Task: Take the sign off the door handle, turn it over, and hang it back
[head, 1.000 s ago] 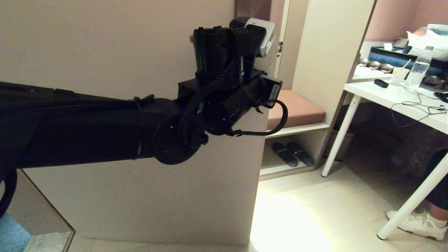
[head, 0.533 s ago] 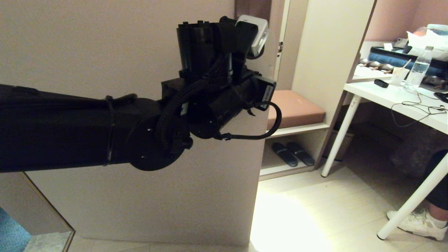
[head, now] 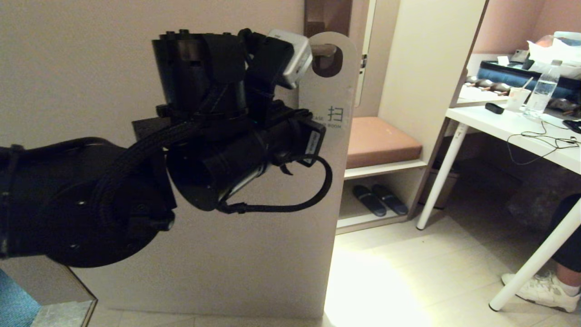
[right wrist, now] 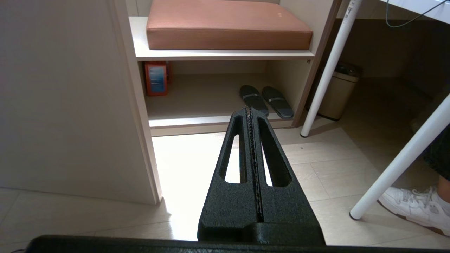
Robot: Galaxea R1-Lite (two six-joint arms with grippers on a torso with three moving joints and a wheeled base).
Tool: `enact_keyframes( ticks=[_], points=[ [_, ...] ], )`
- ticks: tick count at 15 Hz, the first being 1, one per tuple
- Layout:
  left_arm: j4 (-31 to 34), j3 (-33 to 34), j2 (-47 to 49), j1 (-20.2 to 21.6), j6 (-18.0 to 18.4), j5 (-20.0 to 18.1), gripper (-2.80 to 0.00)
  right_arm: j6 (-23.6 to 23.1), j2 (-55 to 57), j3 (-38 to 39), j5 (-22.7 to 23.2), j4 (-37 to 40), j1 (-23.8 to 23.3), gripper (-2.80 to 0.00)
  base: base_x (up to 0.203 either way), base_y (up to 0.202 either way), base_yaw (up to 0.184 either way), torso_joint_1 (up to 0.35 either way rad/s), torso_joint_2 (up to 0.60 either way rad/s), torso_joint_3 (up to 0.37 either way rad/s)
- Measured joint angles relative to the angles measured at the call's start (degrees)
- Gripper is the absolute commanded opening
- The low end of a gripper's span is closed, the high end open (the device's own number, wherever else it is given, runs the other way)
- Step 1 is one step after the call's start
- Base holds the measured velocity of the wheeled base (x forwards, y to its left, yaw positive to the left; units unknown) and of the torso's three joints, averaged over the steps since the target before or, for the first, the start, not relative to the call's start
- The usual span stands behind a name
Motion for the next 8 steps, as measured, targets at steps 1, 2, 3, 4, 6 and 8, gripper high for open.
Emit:
enact_keyframes(
  ticks=[1,2,3,4,6,8],
  points=[
    [-0.02,2.40,-1.63,0.72,0.19,0.28,-2.80,0.00,0.00,0.00,-0.05,0.00,0.00,-2.80,0.000,0.000,0.000,0.000,0.00,0.000],
    [-0.02,5.02,-3.42,1.84,0.52,0.51,-2.80,0.00,0.00,0.00,-0.03,0.00,0.00,-2.80,0.000,0.000,0.000,0.000,0.00,0.000],
    [-0.02,7.29,-5.21,3.54,0.90,0.64,-2.80,0.00,0.00,0.00,-0.05,0.00,0.00,-2.80,0.000,0.000,0.000,0.000,0.00,0.000],
    [-0.02,8.99,-6.66,5.25,1.13,0.78,-2.80,0.00,0.00,0.00,-0.06,0.00,0.00,-2.80,0.000,0.000,0.000,0.000,0.00,0.000],
    [-0.04,11.69,-9.43,9.26,1.51,1.59,-2.80,0.00,0.00,0.00,-0.02,0.00,0.00,-2.80,0.000,0.000,0.000,0.000,0.00,0.000],
    [-0.02,13.91,-11.79,13.11,1.63,2.00,-2.80,-0.01,0.00,0.00,-0.05,0.00,0.00,-2.80,0.000,0.000,0.000,0.000,0.00,0.000]
  ],
)
